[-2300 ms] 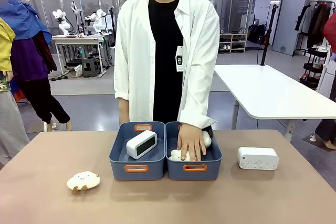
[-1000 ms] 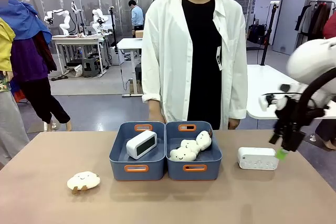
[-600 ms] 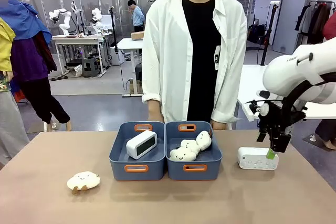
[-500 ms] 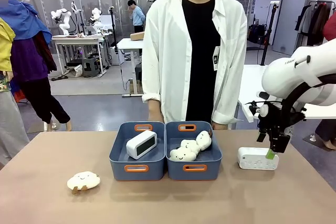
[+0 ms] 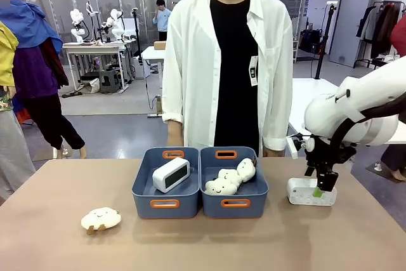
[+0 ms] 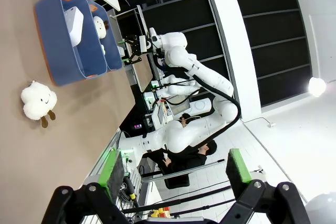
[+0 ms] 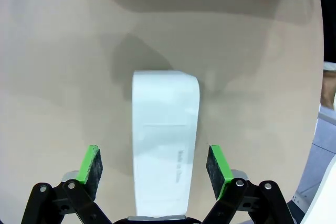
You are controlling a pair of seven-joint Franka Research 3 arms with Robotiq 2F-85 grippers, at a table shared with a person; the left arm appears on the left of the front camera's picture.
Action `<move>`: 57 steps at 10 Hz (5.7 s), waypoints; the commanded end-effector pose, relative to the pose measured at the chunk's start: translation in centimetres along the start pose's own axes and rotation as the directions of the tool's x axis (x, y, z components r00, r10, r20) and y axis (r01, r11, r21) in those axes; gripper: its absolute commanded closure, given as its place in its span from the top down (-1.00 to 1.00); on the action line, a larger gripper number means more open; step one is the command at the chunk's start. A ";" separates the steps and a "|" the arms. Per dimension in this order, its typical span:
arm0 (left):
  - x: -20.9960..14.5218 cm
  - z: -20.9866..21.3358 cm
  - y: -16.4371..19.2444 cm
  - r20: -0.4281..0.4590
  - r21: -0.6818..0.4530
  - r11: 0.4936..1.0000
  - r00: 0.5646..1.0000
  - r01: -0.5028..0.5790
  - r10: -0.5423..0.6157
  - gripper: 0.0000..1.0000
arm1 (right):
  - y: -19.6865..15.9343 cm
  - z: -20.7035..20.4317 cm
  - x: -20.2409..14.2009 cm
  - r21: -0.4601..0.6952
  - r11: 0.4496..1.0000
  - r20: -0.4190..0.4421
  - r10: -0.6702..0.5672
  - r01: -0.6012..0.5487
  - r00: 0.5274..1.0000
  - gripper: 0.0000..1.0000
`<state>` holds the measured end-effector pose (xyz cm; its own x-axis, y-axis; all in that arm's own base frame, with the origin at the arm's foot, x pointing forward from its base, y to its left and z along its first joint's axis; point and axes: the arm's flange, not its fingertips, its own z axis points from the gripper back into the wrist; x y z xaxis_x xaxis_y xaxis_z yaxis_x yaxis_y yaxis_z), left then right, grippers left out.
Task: Sort the digital clocks into the basket.
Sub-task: Pick up the Digital clock from the table and place it into the empty Plastic storage basket.
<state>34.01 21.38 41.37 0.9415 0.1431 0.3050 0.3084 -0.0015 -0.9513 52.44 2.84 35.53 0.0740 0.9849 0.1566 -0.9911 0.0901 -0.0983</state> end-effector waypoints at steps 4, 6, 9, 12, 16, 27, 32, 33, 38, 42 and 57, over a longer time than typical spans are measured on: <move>-0.4 0.1 -0.4 -0.007 0.009 1.000 1.000 0.004 -0.003 1.00 | -1.4 -2.6 0.3 0.020 0.999 -0.044 -0.031 0.032 0.999 1.00; -0.4 0.1 -0.4 -0.007 0.009 1.000 1.000 0.004 -0.003 1.00 | -1.2 -3.2 -0.1 0.028 0.999 -0.067 -0.039 0.041 0.997 0.05; -0.4 0.1 -0.4 -0.007 0.009 1.000 1.000 0.004 -0.003 1.00 | -0.6 -4.1 -0.1 0.041 0.998 -0.094 -0.038 0.042 0.995 -1.00; -0.4 0.1 -0.4 -0.007 0.009 1.000 1.000 0.004 -0.003 1.00 | -0.5 -3.1 0.0 0.035 0.998 -0.080 -0.044 0.047 0.996 -0.96; -0.4 0.1 -0.4 -0.007 0.009 1.000 1.000 0.004 -0.003 1.00 | 1.1 4.4 -1.2 0.121 0.982 -0.045 -0.143 0.147 0.989 -1.00; -0.4 0.1 -0.4 -0.007 0.009 1.000 1.000 0.004 -0.003 1.00 | 4.1 12.2 -3.8 0.123 0.977 0.095 -0.186 0.173 0.978 -1.00; -0.4 0.1 -0.4 -0.007 0.009 1.000 1.000 0.004 -0.003 1.00 | 3.0 14.6 11.0 0.125 0.992 0.126 -0.042 0.026 0.991 0.05; -0.4 0.1 -0.4 -0.007 0.009 1.000 1.000 0.004 -0.003 1.00 | 2.8 14.4 12.7 0.131 0.991 0.101 -0.017 0.004 0.995 0.05; -0.4 0.1 -0.4 -0.007 0.009 1.000 1.000 0.004 -0.003 1.00 | 7.9 15.9 0.7 0.119 0.962 0.103 -0.256 0.244 0.961 0.05; -0.4 0.1 -0.4 -0.007 0.009 1.000 1.000 0.004 -0.003 1.00 | 26.1 15.9 -22.1 0.154 0.788 0.533 -0.574 0.595 0.622 0.05; -0.4 0.1 -0.4 -0.007 0.009 1.000 1.000 0.004 -0.003 1.00 | 12.5 20.1 1.2 0.192 0.978 0.507 -0.165 0.076 0.846 0.05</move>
<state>34.01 21.34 41.38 0.9417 0.1421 0.3051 0.3084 -0.0013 -0.9513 36.00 0.21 53.21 0.1686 0.7365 0.6551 -0.9857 0.1295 0.1080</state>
